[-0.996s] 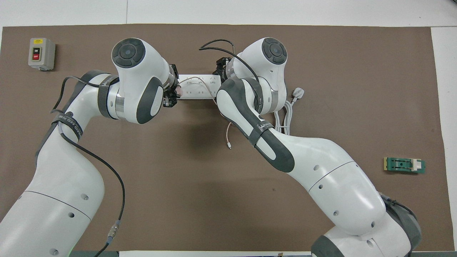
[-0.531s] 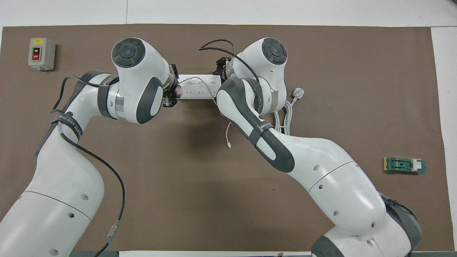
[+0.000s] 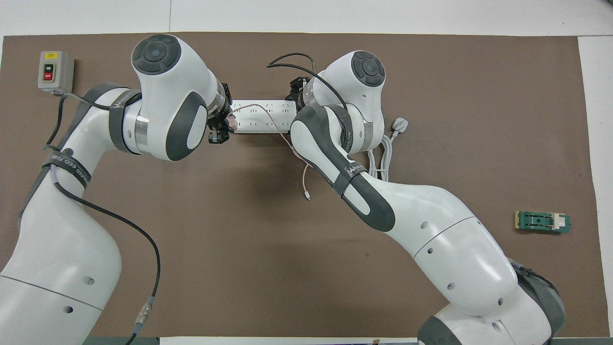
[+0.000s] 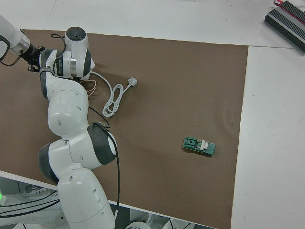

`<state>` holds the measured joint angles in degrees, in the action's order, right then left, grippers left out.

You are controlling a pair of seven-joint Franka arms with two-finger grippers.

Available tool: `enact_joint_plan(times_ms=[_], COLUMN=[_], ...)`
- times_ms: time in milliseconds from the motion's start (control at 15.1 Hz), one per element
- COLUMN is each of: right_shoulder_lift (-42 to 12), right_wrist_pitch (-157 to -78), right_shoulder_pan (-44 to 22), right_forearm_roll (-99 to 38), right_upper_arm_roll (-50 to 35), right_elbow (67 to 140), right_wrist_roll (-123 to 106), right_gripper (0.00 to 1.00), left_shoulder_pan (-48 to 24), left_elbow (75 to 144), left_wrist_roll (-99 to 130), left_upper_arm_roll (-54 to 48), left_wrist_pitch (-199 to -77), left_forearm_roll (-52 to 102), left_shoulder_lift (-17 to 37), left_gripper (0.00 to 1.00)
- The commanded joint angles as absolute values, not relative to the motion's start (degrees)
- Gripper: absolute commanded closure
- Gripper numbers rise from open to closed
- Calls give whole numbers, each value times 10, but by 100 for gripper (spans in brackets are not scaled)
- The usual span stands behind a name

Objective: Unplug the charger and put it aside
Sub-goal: 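Pull the pink charger out of the strip with the left gripper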

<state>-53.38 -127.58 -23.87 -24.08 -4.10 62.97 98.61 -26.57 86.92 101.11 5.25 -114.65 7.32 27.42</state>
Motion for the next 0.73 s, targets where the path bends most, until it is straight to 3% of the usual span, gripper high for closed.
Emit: enact_joint_plan(times_ms=[0, 266, 398, 465, 531, 664], right_shoulder_lift=[-551, -549, -538, -528, -519, -495], right_wrist_pitch=[-1327, -1326, -1314, -1299, -1281, -1246], right_shoulder_pan=[-235, -235, -233, -233, -232, -224], right_forearm_roll=[-240, -240, -243, -244, -246, -246], right_upper_arm_roll=[-41, -41, -41, -41, -41, -40], right_elbow=[642, 642, 641, 641, 640, 640], right_wrist_roll=[962, 962, 965, 965, 965, 965], right_gripper=[82, 78, 26, 9, 2, 1], left_shoulder_pan=[-247, -184, -137, -104, -72, -26], left_elbow=[886, 891, 890, 890, 890, 894], left_wrist_roll=[988, 867, 784, 734, 688, 606], left_upper_arm_roll=[57, 57, 57, 57, 57, 57], left_wrist_pitch=[-1099, -1010, -977, -970, -966, -964], left_forearm_roll=[74, 75, 75, 76, 76, 76], left_shoulder_lift=[223, 166, 151, 147, 147, 143], left_gripper=[100, 100, 100, 100, 100, 100])
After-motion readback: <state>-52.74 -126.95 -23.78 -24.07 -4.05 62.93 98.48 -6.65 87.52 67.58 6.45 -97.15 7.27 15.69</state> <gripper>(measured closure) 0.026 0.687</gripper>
